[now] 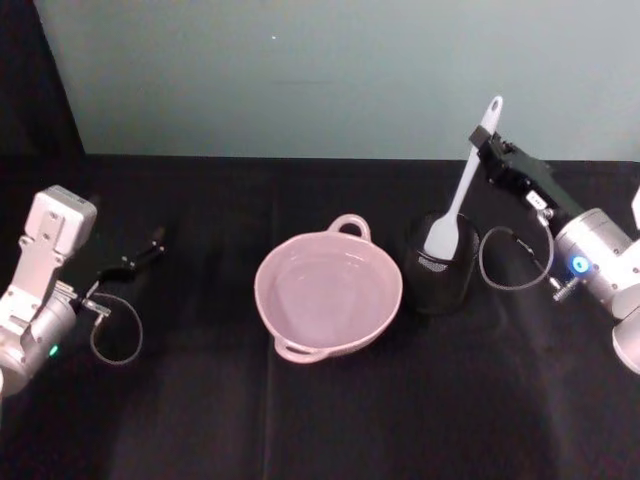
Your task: Use the one hand to pick up the spoon and stir the clear water in the bowl.
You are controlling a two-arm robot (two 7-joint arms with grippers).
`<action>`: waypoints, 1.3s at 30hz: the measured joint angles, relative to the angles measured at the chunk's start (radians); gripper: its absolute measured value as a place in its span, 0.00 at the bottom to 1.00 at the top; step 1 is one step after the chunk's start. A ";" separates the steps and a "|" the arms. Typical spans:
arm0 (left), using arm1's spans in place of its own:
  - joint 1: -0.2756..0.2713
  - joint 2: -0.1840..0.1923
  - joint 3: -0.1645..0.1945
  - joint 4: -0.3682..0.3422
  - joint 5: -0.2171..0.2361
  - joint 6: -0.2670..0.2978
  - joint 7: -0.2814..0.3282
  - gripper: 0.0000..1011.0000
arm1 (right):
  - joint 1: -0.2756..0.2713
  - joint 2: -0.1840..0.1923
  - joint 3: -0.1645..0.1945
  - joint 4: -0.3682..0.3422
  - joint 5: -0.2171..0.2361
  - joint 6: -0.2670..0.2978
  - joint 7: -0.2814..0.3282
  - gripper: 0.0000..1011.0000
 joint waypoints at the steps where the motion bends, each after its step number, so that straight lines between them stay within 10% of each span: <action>1: 0.000 0.000 0.000 0.000 0.000 0.000 0.000 1.00 | 0.000 0.000 -0.005 0.008 -0.003 -0.005 0.004 0.11; 39: 0.000 0.000 0.000 0.000 0.000 0.000 0.000 1.00 | 0.022 -0.013 -0.045 0.111 -0.021 0.000 0.040 0.11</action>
